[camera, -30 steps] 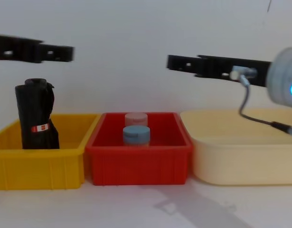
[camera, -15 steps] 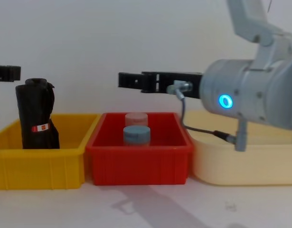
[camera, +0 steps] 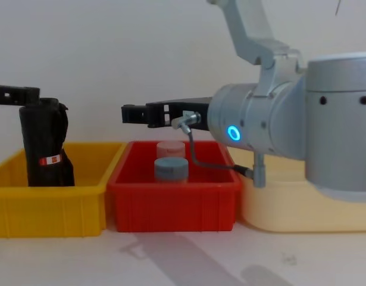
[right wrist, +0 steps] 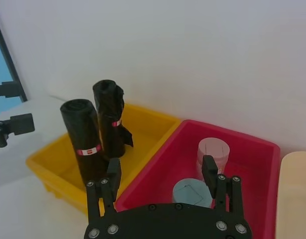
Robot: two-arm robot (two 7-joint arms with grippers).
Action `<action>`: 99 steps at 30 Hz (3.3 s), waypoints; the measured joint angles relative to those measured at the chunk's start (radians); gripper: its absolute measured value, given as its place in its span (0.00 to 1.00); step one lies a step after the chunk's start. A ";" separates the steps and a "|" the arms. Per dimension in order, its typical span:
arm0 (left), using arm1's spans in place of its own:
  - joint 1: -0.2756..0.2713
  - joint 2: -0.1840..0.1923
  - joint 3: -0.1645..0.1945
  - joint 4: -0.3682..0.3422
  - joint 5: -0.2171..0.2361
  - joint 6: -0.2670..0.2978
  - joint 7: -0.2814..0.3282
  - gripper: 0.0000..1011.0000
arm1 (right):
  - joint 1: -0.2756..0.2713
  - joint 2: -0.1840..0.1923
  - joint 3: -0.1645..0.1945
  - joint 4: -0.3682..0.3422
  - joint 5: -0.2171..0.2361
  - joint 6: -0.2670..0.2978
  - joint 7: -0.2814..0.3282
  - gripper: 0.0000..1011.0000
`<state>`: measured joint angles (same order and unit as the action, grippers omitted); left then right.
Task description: Pick up the garbage bag with the one hand and transfer it to the other hand.
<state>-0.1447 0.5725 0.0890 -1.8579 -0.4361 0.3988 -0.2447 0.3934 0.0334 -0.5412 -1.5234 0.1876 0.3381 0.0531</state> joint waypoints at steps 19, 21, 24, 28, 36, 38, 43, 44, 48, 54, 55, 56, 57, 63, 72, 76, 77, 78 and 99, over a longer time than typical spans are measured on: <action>-0.156 -0.053 0.081 0.178 0.023 0.001 -0.031 0.99 | 0.097 -0.041 -0.001 0.169 -0.045 -0.017 -0.005 0.99; -0.157 -0.056 0.080 0.181 0.021 0.001 -0.029 0.99 | 0.106 -0.047 0.004 0.186 -0.047 -0.014 -0.008 0.99; -0.165 -0.071 0.076 0.199 0.010 0.001 -0.021 0.99 | 0.120 -0.055 0.012 0.209 -0.049 -0.005 -0.012 0.99; -0.170 -0.085 0.071 0.217 -0.001 -0.001 -0.014 0.99 | 0.130 -0.063 0.021 0.230 -0.049 0.006 -0.016 0.99; -0.181 -0.117 0.060 0.261 -0.033 -0.022 -0.010 0.99 | 0.151 -0.076 0.040 0.270 -0.051 0.022 -0.027 0.99; -0.187 -0.127 0.059 0.279 -0.043 -0.031 -0.012 0.99 | 0.154 -0.078 0.043 0.276 -0.052 0.025 -0.028 0.99; -0.209 -0.147 0.062 0.327 -0.061 -0.050 -0.025 0.99 | 0.166 -0.085 0.058 0.301 -0.052 0.044 -0.033 0.99; -0.212 -0.149 0.063 0.334 -0.064 -0.052 -0.028 0.99 | 0.167 -0.086 0.060 0.304 -0.052 0.047 -0.034 0.99; -0.226 -0.158 0.068 0.362 -0.073 -0.060 -0.037 0.99 | 0.172 -0.088 0.068 0.313 -0.051 0.070 -0.033 0.99; -0.243 -0.167 0.077 0.396 -0.084 -0.068 -0.049 0.99 | 0.177 -0.092 0.086 0.313 -0.034 0.122 -0.017 0.99; -0.245 -0.167 0.078 0.399 -0.085 -0.069 -0.050 0.99 | 0.177 -0.092 0.088 0.311 -0.030 0.131 -0.012 0.99; -0.248 -0.169 0.079 0.405 -0.087 -0.070 -0.052 0.99 | 0.177 -0.092 0.093 0.305 -0.023 0.144 -0.005 0.99; -0.249 -0.169 0.080 0.407 -0.088 -0.071 -0.052 0.99 | 0.177 -0.092 0.093 0.305 -0.023 0.144 -0.005 0.99; -0.256 -0.173 0.084 0.423 -0.092 -0.075 -0.058 0.99 | 0.170 -0.093 0.113 0.267 0.009 0.202 0.029 0.99; -0.264 -0.177 0.087 0.437 -0.098 -0.079 -0.064 0.99 | 0.150 -0.095 0.135 0.194 0.046 0.272 0.072 0.99; -0.266 -0.178 0.088 0.441 -0.099 -0.080 -0.065 0.99 | 0.140 -0.095 0.138 0.171 0.050 0.280 0.084 0.99; -0.266 -0.178 0.088 0.441 -0.099 -0.080 -0.065 0.99 | 0.138 -0.094 0.137 0.168 0.050 0.280 0.086 0.99; -0.266 -0.178 0.088 0.442 -0.099 -0.080 -0.065 0.99 | 0.137 -0.093 0.137 0.166 0.050 0.278 0.087 0.99; -0.269 -0.180 0.090 0.448 -0.101 -0.082 -0.067 0.99 | 0.124 -0.070 0.085 0.222 -0.041 0.123 0.090 0.99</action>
<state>-0.4135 0.3924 0.1789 -1.4099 -0.5374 0.3170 -0.3121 0.5173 -0.0367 -0.4562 -1.3015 0.1464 0.4616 0.1428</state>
